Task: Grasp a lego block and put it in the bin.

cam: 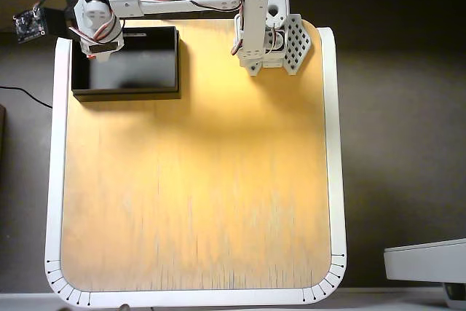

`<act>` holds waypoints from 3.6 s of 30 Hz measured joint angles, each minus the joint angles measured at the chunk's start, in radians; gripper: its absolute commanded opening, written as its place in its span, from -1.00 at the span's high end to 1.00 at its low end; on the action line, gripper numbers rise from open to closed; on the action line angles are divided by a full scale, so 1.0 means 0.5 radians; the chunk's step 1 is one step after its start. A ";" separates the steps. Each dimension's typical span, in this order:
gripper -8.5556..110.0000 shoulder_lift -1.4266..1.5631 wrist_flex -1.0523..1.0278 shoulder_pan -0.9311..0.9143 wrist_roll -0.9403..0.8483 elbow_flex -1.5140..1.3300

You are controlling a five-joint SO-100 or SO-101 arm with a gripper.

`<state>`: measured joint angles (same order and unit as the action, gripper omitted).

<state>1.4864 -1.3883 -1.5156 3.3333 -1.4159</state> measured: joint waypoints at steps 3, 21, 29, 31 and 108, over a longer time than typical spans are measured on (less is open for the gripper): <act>0.85 0.031 -0.003 0.000 0.021 -0.046; 0.51 0.178 -0.003 0.000 0.110 -0.209; 0.33 0.178 -0.003 0.000 0.187 -0.227; 0.33 0.178 -0.003 0.000 0.202 -0.227; 0.85 2.368 0.414 2.951 -0.190 -1.463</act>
<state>2.6707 -1.1812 -0.0399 3.2382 -2.1476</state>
